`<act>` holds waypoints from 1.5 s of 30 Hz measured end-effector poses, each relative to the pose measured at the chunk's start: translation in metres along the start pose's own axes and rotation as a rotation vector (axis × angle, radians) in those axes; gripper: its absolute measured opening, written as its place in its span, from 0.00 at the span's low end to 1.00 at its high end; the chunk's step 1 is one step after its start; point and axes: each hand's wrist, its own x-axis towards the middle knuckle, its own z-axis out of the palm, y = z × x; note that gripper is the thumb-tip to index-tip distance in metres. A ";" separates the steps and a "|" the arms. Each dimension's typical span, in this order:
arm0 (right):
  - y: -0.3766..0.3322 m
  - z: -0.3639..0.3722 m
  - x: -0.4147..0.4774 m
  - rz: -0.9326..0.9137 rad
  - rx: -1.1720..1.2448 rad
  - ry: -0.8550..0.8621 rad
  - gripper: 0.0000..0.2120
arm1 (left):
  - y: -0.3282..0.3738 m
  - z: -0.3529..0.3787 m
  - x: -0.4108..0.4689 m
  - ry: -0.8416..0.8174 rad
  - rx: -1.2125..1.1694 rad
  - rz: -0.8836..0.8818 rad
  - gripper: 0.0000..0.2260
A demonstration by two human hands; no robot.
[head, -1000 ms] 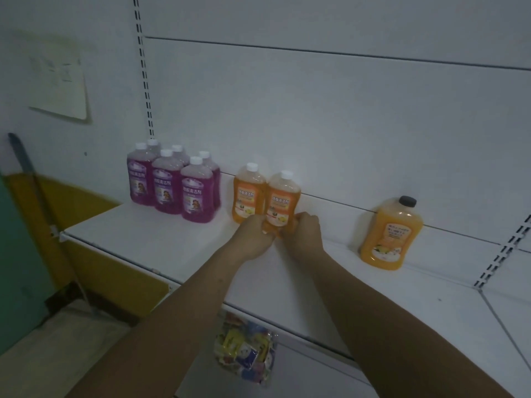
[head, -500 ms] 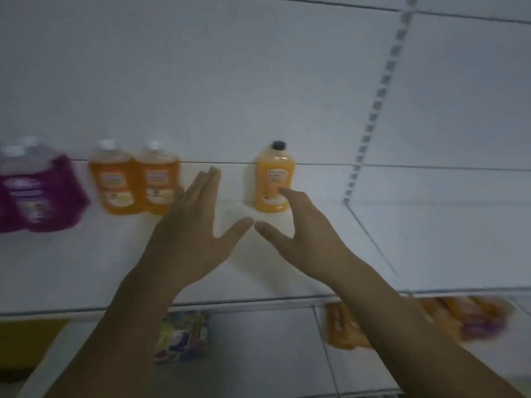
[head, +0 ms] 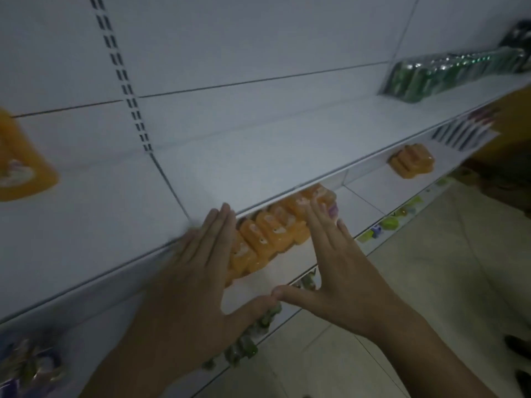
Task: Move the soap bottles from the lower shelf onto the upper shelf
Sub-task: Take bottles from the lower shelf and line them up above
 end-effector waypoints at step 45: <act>0.330 0.157 0.205 0.387 0.869 -0.170 0.24 | 0.057 0.309 0.313 -0.036 -1.309 -1.015 0.12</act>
